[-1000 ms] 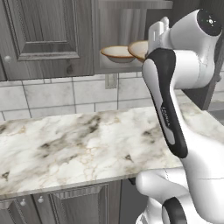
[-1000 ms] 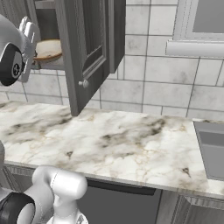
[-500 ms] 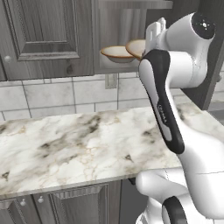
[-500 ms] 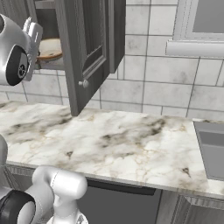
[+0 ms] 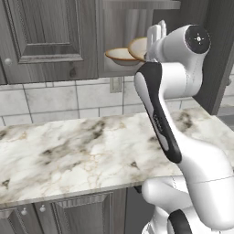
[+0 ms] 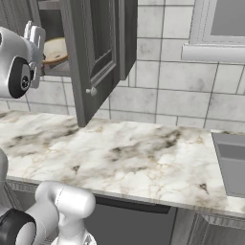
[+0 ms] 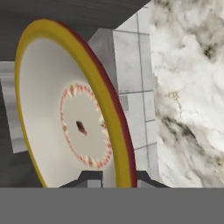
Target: Pick up the bowls on the counter and stack them on top of one another in the open cabinet. Place the smaller bowl on top of the larger bowl.
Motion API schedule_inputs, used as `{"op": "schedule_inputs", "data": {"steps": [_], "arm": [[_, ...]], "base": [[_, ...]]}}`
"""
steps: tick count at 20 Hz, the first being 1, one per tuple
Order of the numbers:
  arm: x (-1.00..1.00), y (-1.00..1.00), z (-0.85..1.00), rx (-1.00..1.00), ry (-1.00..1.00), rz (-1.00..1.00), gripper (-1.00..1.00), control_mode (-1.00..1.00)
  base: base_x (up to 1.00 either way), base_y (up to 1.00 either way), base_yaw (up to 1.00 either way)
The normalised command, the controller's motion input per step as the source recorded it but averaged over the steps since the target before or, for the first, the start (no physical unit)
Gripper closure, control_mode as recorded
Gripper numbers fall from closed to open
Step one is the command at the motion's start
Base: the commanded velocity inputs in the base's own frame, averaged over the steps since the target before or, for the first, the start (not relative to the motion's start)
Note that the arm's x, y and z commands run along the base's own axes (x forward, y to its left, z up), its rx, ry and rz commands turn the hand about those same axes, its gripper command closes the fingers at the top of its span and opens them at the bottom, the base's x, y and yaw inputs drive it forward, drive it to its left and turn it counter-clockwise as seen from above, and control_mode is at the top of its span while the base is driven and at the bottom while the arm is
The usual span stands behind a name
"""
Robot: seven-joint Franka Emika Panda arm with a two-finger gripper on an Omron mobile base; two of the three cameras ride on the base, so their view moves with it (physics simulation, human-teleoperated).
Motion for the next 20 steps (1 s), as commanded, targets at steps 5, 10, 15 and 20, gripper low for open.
{"op": "schedule_inputs", "data": {"steps": [5, 10, 15, 20], "arm": [[0.28, 0.05, -0.02, -0.06, -0.04, -0.05, 1.0, -1.0], [0.31, 0.0, 0.0, -0.01, 0.0, -0.03, 1.0, -1.0], [0.29, 0.0, 0.0, 0.0, 0.0, -0.02, 1.0, -1.0], [0.28, 0.0, 0.0, 0.0, 0.0, -0.01, 1.0, -1.0]], "base": [[0.0, 0.0, 0.0], [0.0, 0.0, 0.0], [0.0, 0.0, 0.0], [0.0, 0.0, 0.0]]}}
